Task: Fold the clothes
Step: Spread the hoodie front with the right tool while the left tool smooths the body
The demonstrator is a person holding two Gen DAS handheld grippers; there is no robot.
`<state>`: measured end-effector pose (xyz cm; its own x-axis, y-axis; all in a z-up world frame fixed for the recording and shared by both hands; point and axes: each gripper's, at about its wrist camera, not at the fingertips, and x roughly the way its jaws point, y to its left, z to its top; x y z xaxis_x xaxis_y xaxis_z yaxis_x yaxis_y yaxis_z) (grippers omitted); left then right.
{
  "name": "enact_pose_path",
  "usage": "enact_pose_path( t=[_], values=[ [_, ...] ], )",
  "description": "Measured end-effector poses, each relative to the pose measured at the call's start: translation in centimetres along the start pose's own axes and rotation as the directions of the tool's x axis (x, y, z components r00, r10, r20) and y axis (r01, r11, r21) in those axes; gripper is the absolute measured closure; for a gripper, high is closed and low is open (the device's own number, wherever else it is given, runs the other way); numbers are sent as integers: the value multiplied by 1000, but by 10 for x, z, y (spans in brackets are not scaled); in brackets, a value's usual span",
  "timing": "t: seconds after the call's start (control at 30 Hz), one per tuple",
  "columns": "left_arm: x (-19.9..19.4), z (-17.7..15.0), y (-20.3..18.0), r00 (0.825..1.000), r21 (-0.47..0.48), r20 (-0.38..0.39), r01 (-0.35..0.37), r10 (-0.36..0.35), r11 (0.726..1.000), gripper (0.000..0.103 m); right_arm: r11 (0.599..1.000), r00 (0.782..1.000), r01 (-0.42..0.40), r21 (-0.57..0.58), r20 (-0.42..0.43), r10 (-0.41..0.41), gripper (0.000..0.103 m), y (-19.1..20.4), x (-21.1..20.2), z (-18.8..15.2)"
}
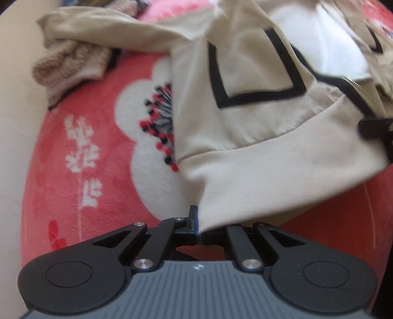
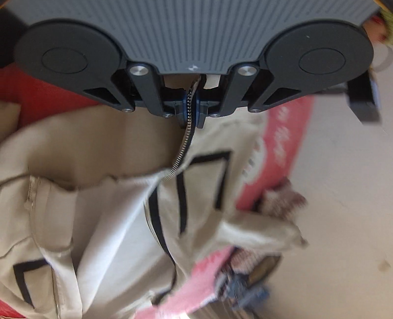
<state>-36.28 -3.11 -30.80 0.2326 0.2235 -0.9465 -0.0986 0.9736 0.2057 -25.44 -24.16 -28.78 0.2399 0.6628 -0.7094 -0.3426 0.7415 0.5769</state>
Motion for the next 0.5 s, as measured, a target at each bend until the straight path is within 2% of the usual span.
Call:
enact_pose_path(
  t=[0.03, 0.1, 0.13, 0.23, 0.3, 0.37, 0.5],
  values=[
    [3, -2, 1, 999, 3, -22, 28, -28, 1000, 94, 1000, 999, 27, -5, -20, -27, 98, -3, 6, -3],
    [2, -6, 6, 993, -8, -63, 98, -98, 995, 80, 999, 998, 39, 27, -54, -38, 98, -10, 14, -4],
    [-1, -11, 12, 988, -23, -66, 141, -142, 990, 80, 998, 997, 44, 48, -58, -41, 98, -15, 16, -5],
    [-21, -24, 28, 969, -70, -22, 243, -245, 968, 78, 993, 994, 77, 92, -90, -69, 98, -28, 24, -6],
    [-32, -29, 41, 953, -123, 20, 301, -301, 946, 68, 988, 990, 91, 124, -120, -76, 98, -35, 27, -9],
    [-34, -26, 52, 955, -169, 65, 297, -290, 940, 64, 987, 990, 87, 133, -121, -71, 97, -36, 26, -8],
    [-14, -5, 63, 974, -230, 112, 217, -195, 949, 64, 987, 988, 104, 121, -123, -89, 91, -32, 15, -5]
  ],
)
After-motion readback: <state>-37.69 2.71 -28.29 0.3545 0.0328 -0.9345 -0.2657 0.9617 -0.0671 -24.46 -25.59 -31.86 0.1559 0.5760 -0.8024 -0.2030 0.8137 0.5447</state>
